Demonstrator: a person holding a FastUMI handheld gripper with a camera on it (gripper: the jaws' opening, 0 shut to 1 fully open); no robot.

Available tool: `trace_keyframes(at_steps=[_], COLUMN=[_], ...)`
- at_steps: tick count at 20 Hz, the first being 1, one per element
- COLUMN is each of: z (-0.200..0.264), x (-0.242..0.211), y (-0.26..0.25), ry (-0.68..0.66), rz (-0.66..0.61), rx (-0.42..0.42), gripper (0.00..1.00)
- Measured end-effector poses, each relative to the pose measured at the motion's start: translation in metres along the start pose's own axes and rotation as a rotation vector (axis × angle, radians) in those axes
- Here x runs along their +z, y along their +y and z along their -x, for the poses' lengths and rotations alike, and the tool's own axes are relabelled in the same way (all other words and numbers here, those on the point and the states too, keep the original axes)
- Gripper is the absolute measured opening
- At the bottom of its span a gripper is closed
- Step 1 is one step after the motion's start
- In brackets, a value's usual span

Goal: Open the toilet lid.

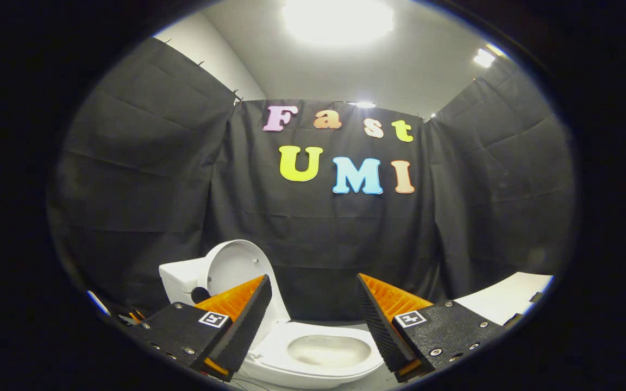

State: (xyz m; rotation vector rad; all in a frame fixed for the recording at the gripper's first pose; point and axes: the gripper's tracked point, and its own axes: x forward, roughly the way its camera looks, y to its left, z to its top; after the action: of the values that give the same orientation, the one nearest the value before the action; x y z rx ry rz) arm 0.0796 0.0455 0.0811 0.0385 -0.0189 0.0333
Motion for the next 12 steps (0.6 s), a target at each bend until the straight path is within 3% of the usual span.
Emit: trace_keyframes(at_steps=[12], z=[0.057], x=[-0.058], y=[-0.055], ry=[0.061], rz=[0.041], rx=[-0.066], gripper=[0.95])
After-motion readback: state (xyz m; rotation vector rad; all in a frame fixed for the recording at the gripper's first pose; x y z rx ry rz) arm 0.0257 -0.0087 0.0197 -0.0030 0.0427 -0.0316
